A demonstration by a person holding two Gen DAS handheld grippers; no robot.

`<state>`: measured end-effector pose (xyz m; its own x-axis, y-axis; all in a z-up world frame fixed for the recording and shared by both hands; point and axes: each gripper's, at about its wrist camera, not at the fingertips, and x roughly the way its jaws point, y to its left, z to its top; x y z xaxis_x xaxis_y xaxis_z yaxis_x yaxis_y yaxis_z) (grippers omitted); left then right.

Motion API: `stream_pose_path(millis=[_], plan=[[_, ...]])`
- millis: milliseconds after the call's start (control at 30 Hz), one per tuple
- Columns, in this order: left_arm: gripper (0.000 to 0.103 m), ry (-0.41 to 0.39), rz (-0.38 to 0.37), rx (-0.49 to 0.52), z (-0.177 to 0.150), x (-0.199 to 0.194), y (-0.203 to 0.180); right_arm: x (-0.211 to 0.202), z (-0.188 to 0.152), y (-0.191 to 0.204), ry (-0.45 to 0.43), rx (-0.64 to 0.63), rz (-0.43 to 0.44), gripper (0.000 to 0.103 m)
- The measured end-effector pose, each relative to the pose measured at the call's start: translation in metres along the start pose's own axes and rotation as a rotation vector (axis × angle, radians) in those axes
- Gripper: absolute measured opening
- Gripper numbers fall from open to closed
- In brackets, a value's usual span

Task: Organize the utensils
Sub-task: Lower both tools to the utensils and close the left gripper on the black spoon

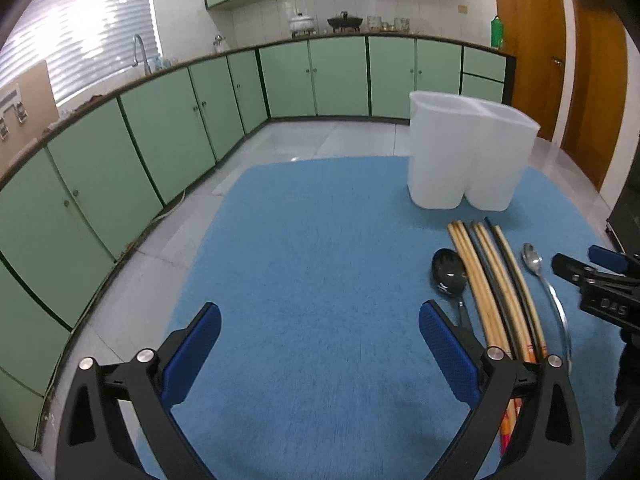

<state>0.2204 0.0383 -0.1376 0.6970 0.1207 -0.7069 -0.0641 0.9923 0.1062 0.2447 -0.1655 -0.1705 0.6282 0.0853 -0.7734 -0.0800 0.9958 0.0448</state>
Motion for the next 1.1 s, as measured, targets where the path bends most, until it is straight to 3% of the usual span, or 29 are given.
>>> stream_pose_path(millis=[233,467,767,1100], plan=[[0.097,0.018,-0.016,0.007,0.002,0.02,-0.005,0.026,0.005,0.005,0.05,-0.001,0.014,0.061],[0.097,0.03,-0.052,0.015,0.008,0.032,-0.017,0.032,0.007,0.01,0.041,-0.033,0.029,0.028],[0.097,0.04,-0.124,0.05,0.023,0.048,-0.056,0.025,0.009,-0.016,0.04,0.008,0.028,0.028],[0.097,0.097,-0.112,0.044,0.034,0.085,-0.075,0.027,0.014,-0.023,0.034,0.02,0.041,0.028]])
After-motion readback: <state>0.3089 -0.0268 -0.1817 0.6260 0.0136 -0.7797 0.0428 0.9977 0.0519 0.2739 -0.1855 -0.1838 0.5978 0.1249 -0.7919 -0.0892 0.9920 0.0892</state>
